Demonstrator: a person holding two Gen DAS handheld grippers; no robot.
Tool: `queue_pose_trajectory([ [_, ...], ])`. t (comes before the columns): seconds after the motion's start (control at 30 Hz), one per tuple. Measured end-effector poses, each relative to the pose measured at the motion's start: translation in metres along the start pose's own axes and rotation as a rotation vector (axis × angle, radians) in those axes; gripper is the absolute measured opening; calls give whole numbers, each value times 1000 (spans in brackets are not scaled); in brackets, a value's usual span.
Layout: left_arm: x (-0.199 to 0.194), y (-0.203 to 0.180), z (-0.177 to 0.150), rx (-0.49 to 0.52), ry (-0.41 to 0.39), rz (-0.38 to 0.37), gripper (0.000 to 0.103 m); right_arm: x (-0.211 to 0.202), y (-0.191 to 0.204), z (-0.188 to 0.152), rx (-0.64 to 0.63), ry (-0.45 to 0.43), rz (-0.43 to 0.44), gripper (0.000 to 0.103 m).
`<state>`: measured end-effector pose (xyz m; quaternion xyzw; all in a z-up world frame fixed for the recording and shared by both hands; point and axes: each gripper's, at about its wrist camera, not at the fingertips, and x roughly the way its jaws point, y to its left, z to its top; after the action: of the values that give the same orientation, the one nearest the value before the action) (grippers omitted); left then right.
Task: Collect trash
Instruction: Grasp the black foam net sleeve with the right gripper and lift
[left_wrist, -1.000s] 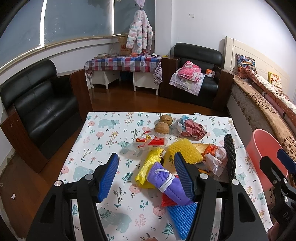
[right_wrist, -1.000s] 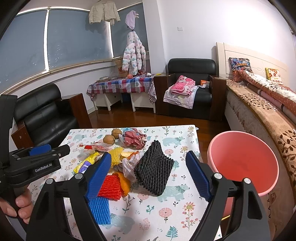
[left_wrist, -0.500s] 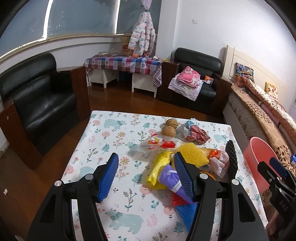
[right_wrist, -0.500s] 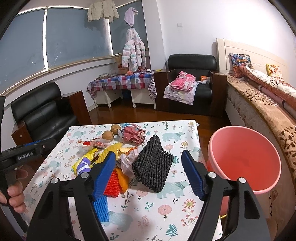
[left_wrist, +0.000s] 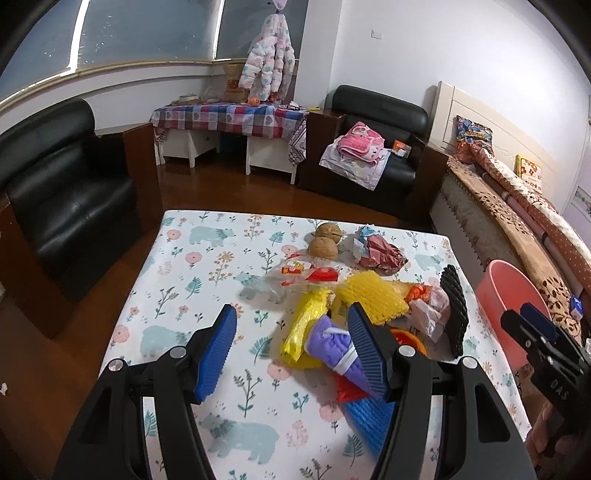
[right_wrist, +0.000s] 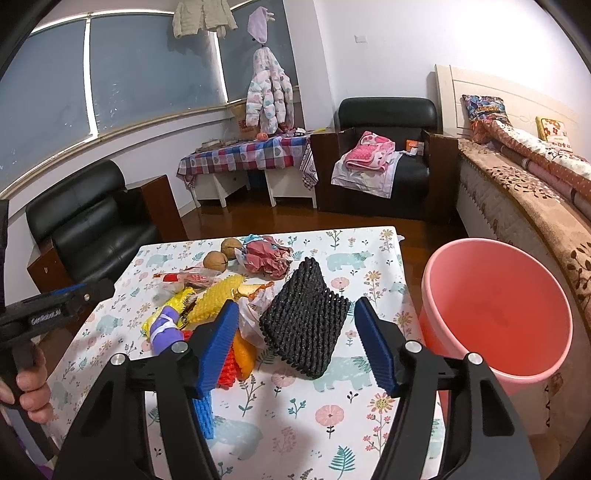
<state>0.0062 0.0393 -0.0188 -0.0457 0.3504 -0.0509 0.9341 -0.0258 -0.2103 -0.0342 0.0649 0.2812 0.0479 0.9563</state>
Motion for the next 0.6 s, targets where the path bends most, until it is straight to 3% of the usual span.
queue_pose_trajectory([
  [0.4, 58, -3, 38, -34, 42, -28, 62, 16, -3, 2, 9, 20, -2, 65],
  [0.6, 97, 3, 42, -53, 107, -30, 62, 25, -3, 3, 13, 39, -4, 65],
])
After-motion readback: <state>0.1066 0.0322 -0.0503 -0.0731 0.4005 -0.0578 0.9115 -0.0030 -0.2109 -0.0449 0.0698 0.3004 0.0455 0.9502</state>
